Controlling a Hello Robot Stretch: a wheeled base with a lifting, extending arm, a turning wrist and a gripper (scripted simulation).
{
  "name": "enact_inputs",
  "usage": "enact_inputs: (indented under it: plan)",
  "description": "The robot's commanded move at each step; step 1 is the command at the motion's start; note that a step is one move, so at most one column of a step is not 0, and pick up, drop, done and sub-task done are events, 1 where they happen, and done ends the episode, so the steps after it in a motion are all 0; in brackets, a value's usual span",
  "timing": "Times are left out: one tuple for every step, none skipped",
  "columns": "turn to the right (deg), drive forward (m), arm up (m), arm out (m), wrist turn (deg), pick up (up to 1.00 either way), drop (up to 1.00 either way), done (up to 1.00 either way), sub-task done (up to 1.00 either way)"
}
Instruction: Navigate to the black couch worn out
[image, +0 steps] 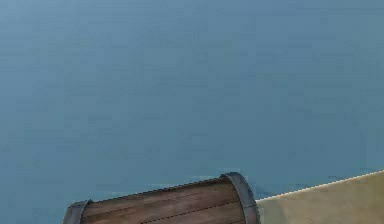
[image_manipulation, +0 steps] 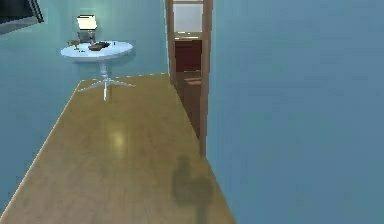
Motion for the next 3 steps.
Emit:
enact_inputs:
  plan:
    - [-12.0, 0.0, 0.0, 0.0, 0.0, 0.0, 0.0, 0.0, 0.0]
    - [0.0, 0.1, 0.0, 0.0, 0.0, 0.0, 0.0, 0.0, 0.0]
    - [-45.0, 0.0, 0.0, 0.0, 0.0, 0.0, 0.0, 0.0, 0.0]
